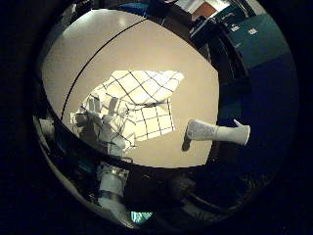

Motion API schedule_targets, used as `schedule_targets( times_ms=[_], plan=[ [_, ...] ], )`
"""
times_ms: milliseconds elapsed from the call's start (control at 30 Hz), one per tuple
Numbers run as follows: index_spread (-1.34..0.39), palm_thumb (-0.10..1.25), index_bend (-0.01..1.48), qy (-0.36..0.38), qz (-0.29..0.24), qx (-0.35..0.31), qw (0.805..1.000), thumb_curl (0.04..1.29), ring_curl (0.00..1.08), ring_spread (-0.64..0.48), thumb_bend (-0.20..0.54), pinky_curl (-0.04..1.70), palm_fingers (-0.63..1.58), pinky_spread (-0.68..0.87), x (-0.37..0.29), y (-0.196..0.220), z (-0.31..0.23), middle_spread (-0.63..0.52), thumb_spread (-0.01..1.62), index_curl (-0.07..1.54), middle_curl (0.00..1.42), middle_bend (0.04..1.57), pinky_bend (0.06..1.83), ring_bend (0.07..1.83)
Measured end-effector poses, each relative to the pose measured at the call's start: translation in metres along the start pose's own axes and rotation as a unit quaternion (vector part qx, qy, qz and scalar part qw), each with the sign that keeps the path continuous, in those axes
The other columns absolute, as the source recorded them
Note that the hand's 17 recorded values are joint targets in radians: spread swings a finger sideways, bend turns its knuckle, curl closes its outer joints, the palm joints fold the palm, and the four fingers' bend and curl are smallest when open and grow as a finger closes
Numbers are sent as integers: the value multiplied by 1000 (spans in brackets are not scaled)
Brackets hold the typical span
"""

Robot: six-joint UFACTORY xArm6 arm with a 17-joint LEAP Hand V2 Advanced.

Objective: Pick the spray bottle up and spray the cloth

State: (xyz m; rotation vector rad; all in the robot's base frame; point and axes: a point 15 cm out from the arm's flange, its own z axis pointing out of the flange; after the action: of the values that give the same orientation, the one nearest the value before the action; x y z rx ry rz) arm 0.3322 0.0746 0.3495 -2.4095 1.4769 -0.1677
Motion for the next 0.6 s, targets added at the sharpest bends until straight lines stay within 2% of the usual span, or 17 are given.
schedule_targets(
  times_ms=[367,467,600],
  plan=[
    [-308,589,147,18,22,16,999,331,247,204,-27,380,103,453,24,-5,-22,62,1030,240,337,210,431,341],
    [-290,578,151,26,35,21,999,328,250,203,-26,356,198,460,38,-3,-30,58,1030,246,347,254,421,374],
    [-264,576,171,35,50,21,998,329,256,177,-25,328,332,472,53,5,-41,-4,1030,269,367,329,383,427]
  ],
)
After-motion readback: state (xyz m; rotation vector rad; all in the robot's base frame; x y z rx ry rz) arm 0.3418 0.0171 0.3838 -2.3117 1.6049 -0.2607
